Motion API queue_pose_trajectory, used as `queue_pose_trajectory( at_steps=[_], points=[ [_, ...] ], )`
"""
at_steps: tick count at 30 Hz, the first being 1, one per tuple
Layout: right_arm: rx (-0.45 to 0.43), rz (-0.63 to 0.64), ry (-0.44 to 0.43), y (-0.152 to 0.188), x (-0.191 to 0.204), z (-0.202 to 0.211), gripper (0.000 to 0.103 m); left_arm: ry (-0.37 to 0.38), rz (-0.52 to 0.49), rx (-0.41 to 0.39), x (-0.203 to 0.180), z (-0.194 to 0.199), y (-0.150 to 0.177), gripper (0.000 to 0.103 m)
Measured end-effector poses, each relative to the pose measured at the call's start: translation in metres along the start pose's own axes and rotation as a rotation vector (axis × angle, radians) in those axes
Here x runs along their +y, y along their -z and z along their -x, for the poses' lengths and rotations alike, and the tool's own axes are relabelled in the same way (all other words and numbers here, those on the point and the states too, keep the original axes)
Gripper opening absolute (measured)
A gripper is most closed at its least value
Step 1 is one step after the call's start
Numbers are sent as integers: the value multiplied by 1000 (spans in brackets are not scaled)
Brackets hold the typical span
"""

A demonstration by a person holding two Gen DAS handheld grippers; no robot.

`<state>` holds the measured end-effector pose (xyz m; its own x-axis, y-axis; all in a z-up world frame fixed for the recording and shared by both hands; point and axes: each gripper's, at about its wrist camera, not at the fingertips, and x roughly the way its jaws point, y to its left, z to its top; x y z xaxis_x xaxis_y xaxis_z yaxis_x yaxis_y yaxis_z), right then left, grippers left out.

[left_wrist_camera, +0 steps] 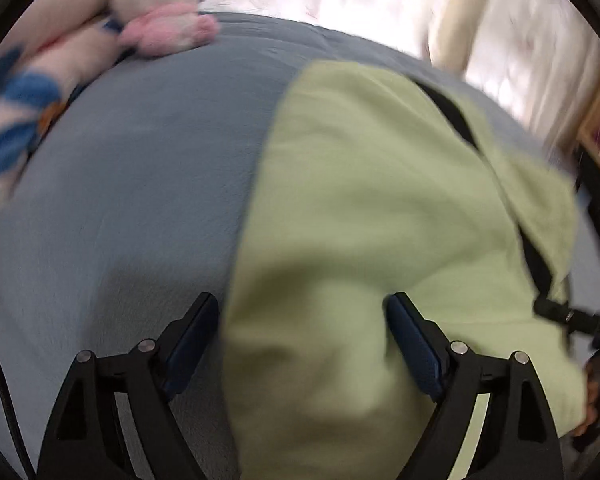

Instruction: Fold large clothes

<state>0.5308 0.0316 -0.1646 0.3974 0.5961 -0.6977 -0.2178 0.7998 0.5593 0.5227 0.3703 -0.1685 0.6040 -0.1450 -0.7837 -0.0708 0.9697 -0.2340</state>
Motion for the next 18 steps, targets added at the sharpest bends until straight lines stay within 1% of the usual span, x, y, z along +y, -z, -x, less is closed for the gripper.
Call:
queue_pose_trajectory(
  at_steps=[2,3,4,6,7,8,9,11,13,14,15,16,17,18],
  points=[
    [-9,18,34,6,-2,18,49,13,40,-8,7,11,7,86],
    [-17,22,54,8,-1,28,49,-17,40,-19,6,18,10,86],
    [-40,44,76,11,4,42,49,-63,20,-33,1,28,13,86],
    [-79,87,117,14,17,61,49,-139,-46,-52,-15,41,17,86],
    [-109,125,127,18,31,72,49,-194,-110,-62,-32,50,22,86],
    [-131,158,124,21,43,78,49,-231,-160,-75,-45,56,27,86],
    [-147,189,123,22,55,79,49,-261,-194,-94,-57,60,33,86],
    [-159,251,140,31,81,76,49,-302,-215,-111,-77,68,45,86],
    [-134,287,132,42,101,61,49,-291,-196,-103,-90,68,56,86],
    [-125,309,155,47,108,51,48,-284,-193,-91,-93,65,60,86],
    [-120,327,191,51,113,42,42,-297,-195,-70,-94,57,62,86],
    [-102,343,231,55,114,31,39,-318,-198,-49,-95,50,68,86],
    [-78,345,269,58,111,20,32,-332,-195,-39,-97,47,73,86],
    [-56,339,332,60,104,7,24,-340,-195,-46,-93,43,75,86]
  ],
)
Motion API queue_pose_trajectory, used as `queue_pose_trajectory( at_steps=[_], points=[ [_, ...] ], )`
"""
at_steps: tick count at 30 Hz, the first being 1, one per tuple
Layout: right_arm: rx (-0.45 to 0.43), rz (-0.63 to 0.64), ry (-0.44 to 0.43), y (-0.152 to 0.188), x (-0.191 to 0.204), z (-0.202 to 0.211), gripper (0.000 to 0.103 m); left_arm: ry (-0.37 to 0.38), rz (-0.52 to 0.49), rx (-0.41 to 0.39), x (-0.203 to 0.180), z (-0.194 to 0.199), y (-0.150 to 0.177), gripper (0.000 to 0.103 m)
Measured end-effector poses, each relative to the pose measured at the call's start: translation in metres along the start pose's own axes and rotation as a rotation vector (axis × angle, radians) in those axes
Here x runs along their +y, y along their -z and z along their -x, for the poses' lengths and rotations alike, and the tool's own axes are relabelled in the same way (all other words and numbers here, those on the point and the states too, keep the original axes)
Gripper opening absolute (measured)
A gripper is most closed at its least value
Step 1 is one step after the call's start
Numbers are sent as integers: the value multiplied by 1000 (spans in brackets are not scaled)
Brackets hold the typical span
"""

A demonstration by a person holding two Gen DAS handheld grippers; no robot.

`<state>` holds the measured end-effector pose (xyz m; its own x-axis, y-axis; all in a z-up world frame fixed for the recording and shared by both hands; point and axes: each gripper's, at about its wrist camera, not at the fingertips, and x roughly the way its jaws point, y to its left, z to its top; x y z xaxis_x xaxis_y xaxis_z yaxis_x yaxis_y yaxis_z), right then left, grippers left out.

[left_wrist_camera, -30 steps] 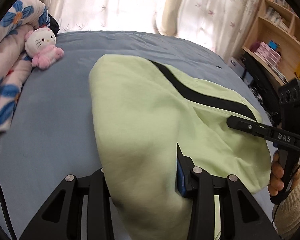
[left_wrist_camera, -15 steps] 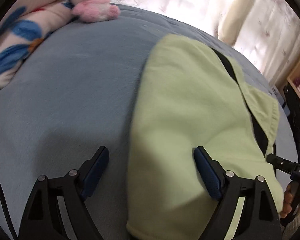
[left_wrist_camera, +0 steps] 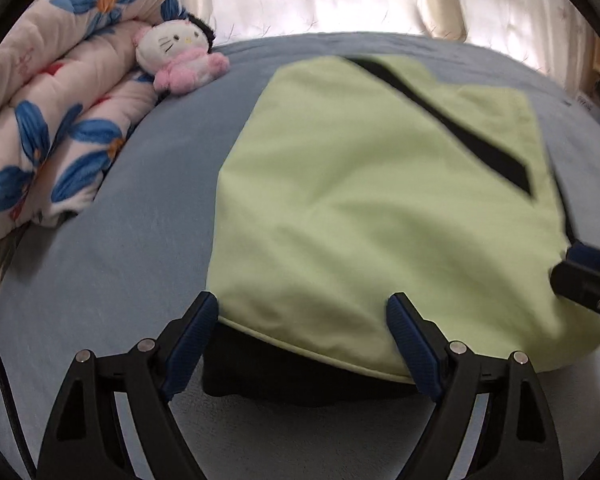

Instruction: Fold large clothes

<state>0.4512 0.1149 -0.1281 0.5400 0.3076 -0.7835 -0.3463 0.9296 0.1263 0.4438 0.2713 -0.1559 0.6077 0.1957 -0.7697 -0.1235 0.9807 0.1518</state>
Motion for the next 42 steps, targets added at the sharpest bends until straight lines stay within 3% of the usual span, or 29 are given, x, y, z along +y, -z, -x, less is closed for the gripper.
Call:
queue_pose_trajectory(
  at_steps=[2,5,11,22,27,30,36,42],
  points=[
    [29,-16,37,8,-13,-11,17,-4,-3,-26,0,-1,3,88],
    [28,-77,-14,13,-36,-2,9,-1,11,-23,1,5,6,88],
    [3,-99,34,21,-44,43,13,46,64,28,-2,31,12,88],
    [-14,-233,35,85,-78,179,13,105,117,30,-46,178,42,88],
    [-71,-243,98,122,-85,251,34,121,143,9,-66,236,66,88],
    [-108,-245,114,142,-88,289,37,127,130,6,-81,268,85,88],
    [-142,-218,177,182,-83,347,41,49,67,-37,-111,326,121,88],
    [-163,-249,219,222,-87,379,47,80,60,-54,-134,372,155,88]
  ],
)
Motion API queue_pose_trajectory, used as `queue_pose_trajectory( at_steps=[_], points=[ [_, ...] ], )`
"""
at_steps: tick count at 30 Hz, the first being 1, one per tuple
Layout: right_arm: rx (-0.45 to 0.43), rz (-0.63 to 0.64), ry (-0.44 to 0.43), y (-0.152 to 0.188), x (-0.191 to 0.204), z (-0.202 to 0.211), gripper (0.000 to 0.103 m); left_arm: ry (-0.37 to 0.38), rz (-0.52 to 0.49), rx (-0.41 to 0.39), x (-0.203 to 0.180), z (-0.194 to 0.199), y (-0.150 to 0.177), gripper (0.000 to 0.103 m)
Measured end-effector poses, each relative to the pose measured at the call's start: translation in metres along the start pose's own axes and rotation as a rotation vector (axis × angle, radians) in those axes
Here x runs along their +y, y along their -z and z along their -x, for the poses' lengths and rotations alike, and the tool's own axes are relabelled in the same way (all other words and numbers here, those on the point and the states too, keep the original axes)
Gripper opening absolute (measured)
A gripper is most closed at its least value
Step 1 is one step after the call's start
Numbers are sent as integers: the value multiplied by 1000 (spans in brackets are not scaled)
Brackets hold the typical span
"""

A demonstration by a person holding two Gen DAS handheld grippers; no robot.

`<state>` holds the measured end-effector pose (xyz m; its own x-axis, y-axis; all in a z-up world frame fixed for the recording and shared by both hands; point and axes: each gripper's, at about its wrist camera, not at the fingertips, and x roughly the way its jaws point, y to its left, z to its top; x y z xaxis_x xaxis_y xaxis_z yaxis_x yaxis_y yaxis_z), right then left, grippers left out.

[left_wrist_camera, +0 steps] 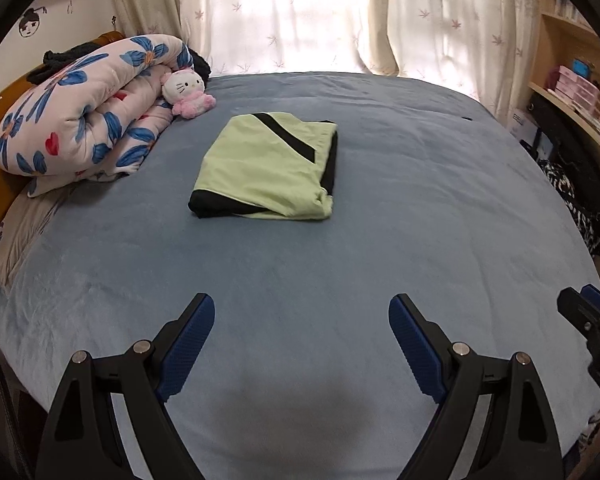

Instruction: Fold large clothes

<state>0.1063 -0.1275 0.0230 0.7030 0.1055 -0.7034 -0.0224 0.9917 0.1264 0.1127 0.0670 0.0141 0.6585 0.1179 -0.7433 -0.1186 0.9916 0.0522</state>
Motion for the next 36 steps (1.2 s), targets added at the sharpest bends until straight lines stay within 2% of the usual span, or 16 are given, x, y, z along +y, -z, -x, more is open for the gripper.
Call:
queue_pose_trajectory(
  at_steps=[8,19,26,36],
  points=[
    [-12,-40,26,31,-18,22,48,21,-23,-18,-24,33,32,88],
    [13,22,6,57,-9,27,48,69,-38,12,-37,47,67,88],
    [7,44,-2,62,-2,30,56,66,-31,33,-34,47,74,88],
    [14,68,-6,63,5,29,56,70,-34,34,-34,47,71,88]
  ],
)
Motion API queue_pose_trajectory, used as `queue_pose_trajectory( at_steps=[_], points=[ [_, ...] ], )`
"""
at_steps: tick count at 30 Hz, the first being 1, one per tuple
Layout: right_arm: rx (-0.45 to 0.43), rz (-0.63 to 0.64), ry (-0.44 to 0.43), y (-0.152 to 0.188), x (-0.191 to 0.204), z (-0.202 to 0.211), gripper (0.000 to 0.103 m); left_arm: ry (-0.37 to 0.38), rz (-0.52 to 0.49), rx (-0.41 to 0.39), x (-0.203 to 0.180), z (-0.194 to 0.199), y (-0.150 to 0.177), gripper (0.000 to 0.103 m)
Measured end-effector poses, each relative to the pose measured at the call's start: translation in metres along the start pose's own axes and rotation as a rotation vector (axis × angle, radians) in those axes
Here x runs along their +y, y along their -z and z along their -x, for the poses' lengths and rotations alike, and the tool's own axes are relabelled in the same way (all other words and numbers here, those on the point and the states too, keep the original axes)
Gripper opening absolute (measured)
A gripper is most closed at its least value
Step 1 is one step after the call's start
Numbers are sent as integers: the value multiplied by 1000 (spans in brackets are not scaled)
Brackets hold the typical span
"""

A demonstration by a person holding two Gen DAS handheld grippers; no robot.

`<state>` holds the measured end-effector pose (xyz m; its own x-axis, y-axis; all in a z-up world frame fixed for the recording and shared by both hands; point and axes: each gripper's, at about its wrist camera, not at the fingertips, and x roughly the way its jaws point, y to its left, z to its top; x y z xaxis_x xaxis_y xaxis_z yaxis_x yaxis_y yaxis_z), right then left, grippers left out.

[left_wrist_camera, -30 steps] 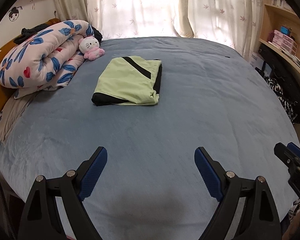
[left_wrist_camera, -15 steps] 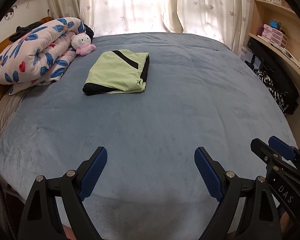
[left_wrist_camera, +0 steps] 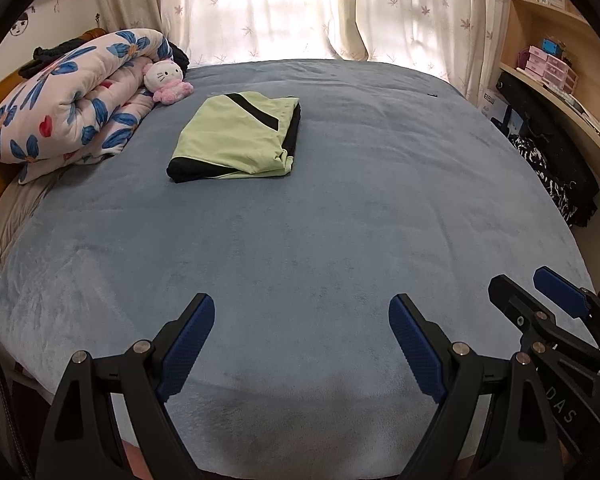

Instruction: Fold large clothes

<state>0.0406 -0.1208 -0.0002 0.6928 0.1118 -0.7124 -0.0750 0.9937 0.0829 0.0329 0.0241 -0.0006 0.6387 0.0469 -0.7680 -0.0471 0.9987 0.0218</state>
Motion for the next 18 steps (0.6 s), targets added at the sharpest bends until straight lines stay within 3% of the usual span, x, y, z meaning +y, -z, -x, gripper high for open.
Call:
queue_pose_trajectory(
  at_steps=[18],
  points=[
    [-3,9,1,0,4,2,56,7,7,11,4,0,4,88]
  ],
)
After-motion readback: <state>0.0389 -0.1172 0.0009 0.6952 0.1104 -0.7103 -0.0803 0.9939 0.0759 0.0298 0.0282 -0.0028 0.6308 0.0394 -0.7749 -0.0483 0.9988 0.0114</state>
